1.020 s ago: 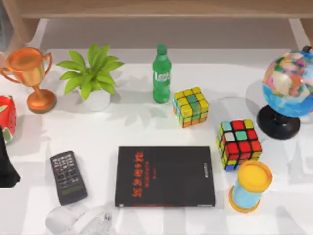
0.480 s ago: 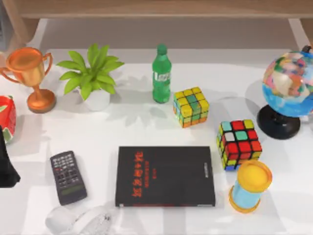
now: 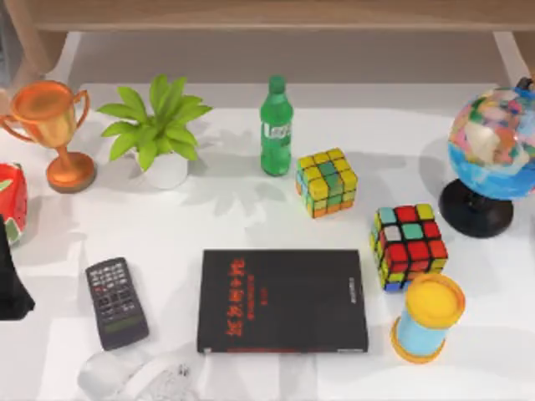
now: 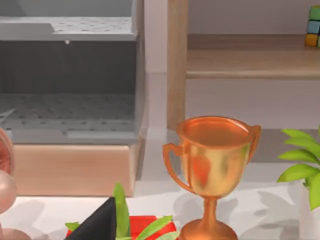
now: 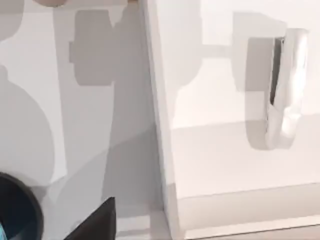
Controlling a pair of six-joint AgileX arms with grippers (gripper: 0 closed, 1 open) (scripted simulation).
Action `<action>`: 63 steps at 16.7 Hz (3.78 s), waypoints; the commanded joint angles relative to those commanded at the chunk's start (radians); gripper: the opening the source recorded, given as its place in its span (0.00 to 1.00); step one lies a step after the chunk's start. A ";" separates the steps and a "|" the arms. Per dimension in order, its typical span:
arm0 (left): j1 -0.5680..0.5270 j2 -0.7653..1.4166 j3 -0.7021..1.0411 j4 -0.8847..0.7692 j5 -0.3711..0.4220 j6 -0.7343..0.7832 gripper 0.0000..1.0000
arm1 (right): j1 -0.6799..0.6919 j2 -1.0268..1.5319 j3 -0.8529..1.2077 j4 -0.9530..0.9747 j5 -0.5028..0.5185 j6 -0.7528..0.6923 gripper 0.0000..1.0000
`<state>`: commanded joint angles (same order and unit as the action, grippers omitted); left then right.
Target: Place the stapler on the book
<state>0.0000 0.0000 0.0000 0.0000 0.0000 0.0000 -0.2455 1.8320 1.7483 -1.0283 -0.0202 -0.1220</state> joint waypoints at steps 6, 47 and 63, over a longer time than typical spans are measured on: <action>0.000 0.000 0.000 0.000 0.000 0.000 1.00 | -0.109 0.529 0.548 -0.296 0.013 -0.029 1.00; 0.000 0.000 0.000 0.000 0.000 0.000 1.00 | -0.118 0.783 0.635 -0.212 0.010 -0.030 1.00; 0.000 0.000 0.000 0.000 0.000 0.000 1.00 | -0.118 0.783 0.635 -0.212 0.010 -0.030 0.00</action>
<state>0.0000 0.0000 0.0000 0.0000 0.0000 0.0000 -0.3638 2.6147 2.3830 -1.2407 -0.0100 -0.1519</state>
